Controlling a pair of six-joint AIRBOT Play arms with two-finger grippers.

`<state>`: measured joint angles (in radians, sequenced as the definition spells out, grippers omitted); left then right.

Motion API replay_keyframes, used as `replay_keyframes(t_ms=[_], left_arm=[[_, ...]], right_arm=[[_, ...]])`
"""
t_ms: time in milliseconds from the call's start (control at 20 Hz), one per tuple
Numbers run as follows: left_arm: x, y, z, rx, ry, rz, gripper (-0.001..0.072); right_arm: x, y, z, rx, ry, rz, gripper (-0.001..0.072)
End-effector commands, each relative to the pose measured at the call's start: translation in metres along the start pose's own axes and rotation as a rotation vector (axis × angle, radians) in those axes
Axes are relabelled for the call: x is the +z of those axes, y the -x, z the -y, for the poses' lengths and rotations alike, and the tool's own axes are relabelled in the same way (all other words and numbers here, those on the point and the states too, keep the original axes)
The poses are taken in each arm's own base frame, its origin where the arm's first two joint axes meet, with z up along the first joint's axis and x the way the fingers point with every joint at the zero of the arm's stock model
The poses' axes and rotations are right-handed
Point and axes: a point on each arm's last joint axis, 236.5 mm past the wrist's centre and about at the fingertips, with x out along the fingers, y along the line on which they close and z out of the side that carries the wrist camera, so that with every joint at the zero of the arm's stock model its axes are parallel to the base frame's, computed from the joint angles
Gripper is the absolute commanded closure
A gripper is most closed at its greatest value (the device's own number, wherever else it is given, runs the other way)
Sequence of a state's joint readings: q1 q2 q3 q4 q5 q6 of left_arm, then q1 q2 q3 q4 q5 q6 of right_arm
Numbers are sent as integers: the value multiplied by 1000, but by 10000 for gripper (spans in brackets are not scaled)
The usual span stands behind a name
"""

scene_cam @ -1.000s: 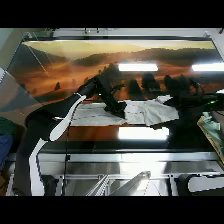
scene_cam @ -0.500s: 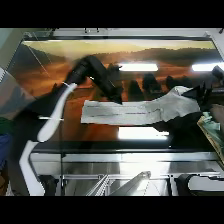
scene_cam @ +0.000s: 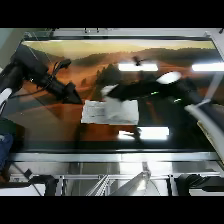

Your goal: Fold the shirts.

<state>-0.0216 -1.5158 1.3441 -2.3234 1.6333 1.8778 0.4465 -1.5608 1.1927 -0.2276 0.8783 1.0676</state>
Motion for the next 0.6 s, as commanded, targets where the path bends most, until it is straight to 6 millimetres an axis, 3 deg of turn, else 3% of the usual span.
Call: replay_keyframes(t_ms=[0, 50, 100, 150, 250, 350, 450, 500, 550], left_arm=[[-42, -8, -25, -16, 71, 34, 693], [-56, -14, -28, -27, 88, 18, 693], [-65, -18, -28, -38, 87, 11, 693], [-69, -21, -30, -37, 93, 20, 693], [-70, -23, -31, -28, 91, 34, 692], [-70, -20, -29, -30, 84, 32, 693], [-67, -16, -27, -25, 72, 40, 693], [-65, -14, -25, -24, 64, 41, 692], [-65, -11, -23, -24, 54, 39, 692]], right_arm=[[-37, -107, 5, -42, -2, 78, 106], [-50, -115, 4, -1, -43, 29, 180], [-56, -113, 1, 35, -59, -9, 301], [-54, -104, -7, 80, -39, -34, 346], [-32, -74, -25, 144, -11, -24, 346], [-1, -32, -33, 151, 20, 20, 346], [22, 19, -10, 38, 18, 27, 345], [28, 49, 14, -58, 2, 24, 339], [30, 77, 40, -152, -33, 25, 287]])
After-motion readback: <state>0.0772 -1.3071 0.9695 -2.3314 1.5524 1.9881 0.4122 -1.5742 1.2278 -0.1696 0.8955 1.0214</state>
